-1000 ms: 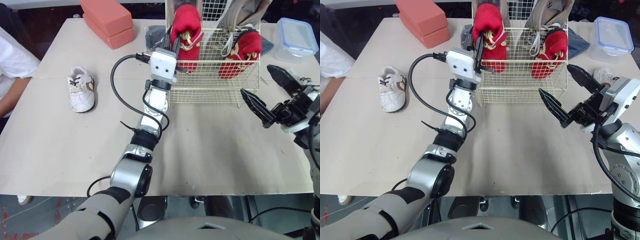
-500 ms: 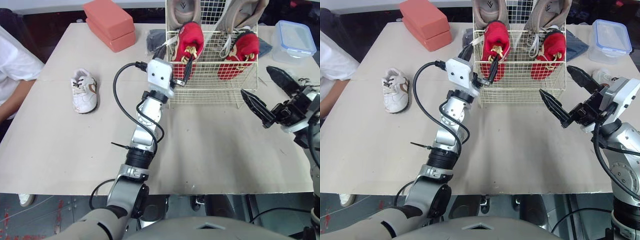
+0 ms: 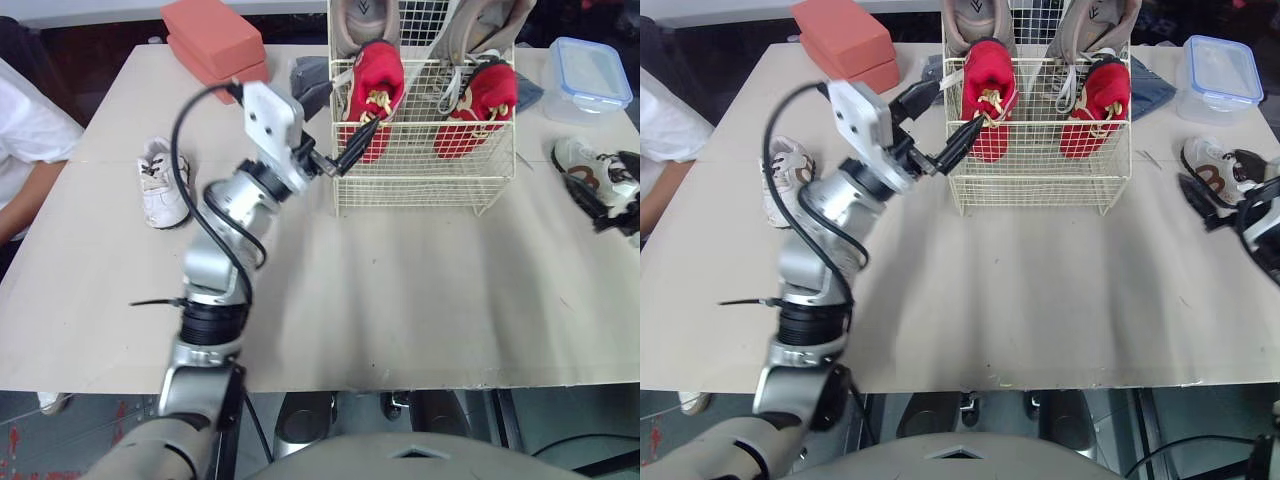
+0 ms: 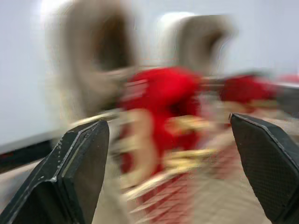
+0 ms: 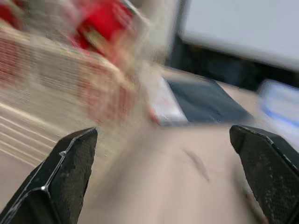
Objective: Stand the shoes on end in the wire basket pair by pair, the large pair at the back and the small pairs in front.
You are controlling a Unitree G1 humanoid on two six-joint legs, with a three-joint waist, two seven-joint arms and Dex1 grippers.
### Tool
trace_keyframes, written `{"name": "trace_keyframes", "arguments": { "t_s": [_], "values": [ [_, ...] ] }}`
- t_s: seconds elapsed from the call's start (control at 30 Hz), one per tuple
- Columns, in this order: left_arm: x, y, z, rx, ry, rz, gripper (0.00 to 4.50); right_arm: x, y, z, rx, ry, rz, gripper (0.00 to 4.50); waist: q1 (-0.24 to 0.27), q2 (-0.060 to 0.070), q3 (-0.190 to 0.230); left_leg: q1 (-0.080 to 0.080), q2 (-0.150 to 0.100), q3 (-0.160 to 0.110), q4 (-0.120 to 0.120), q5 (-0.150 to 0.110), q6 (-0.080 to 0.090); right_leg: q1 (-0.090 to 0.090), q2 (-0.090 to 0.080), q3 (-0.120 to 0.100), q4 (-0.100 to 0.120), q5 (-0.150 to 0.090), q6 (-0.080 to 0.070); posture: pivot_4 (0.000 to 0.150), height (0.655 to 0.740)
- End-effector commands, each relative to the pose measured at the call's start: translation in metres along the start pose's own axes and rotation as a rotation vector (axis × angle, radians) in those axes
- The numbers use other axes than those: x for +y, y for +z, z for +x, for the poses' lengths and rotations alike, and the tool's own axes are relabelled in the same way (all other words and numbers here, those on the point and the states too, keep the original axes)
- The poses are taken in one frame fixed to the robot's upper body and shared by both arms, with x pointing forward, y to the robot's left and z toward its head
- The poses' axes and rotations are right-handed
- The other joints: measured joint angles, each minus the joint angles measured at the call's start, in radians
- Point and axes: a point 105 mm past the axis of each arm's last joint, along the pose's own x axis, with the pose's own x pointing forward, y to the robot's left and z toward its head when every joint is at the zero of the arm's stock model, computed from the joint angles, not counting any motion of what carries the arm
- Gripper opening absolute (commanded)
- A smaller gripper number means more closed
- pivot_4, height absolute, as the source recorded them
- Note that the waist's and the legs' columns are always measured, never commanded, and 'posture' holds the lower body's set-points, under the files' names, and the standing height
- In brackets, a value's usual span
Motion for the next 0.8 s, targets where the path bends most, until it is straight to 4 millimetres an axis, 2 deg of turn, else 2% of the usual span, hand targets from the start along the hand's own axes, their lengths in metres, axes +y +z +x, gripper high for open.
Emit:
{"name": "trace_keyframes", "arguments": {
  "t_s": [0.03, 0.17, 0.33, 0.53, 0.77, 0.8],
  "values": [
    [-0.009, 0.033, -0.008, 0.009, -0.208, 0.004, 4.44, -0.037, -0.006, -0.002, 0.034, -0.072, 0.021, 4.5, -0.008, 0.0, 0.0, 0.0, 0.0, 0.0, 0.0, 0.0, 0.0, 0.0, 0.001, 0.0, 0.0, 0.0, 0.0, 0.15, 0.686],
    [-0.022, 0.044, -0.02, 0.093, -0.367, -0.01, 4.44, -0.065, -0.022, -0.001, 0.1, -0.151, 0.07, 4.5, -0.019, 0.0, 0.001, 0.0, 0.0, 0.001, -0.003, 0.002, -0.004, -0.001, 0.001, 0.004, -0.001, 0.0, 0.0, 0.15, 0.686],
    [-0.038, 0.053, -0.032, 0.172, -0.503, -0.033, 4.44, -0.081, -0.038, 0.008, 0.161, -0.207, 0.193, 4.5, -0.027, 0.0, 0.002, 0.0, 0.001, 0.003, -0.004, 0.003, -0.005, -0.003, 0.001, 0.007, 0.0, -0.001, 0.001, 0.15, 0.686],
    [-0.042, 0.062, -0.035, 0.218, -0.537, -0.027, 4.44, -0.084, -0.052, 0.02, 0.214, -0.225, 0.262, 4.5, -0.028, 0.0, 0.002, 0.0, 0.001, 0.003, -0.004, 0.003, -0.005, -0.003, 0.001, 0.007, -0.001, -0.001, 0.002, 0.15, 0.686],
    [-0.047, 0.067, -0.035, 0.224, -0.54, -0.031, 4.44, -0.086, -0.058, 0.028, 0.241, -0.271, 0.269, 4.5, -0.027, 0.0, 0.002, 0.0, 0.001, 0.005, -0.004, 0.003, -0.005, -0.003, 0.001, 0.008, -0.001, 0.0, 0.0, 0.15, 0.686],
    [-0.048, 0.068, -0.036, 0.228, -0.542, -0.033, 4.5, -0.084, -0.059, 0.03, 0.243, -0.257, 0.268, 4.09, -0.027, 0.0, 0.002, 0.0, 0.001, 0.004, -0.004, 0.003, -0.005, -0.003, 0.001, 0.008, -0.001, 0.0, 0.0, 0.15, 0.686]
  ]
}}
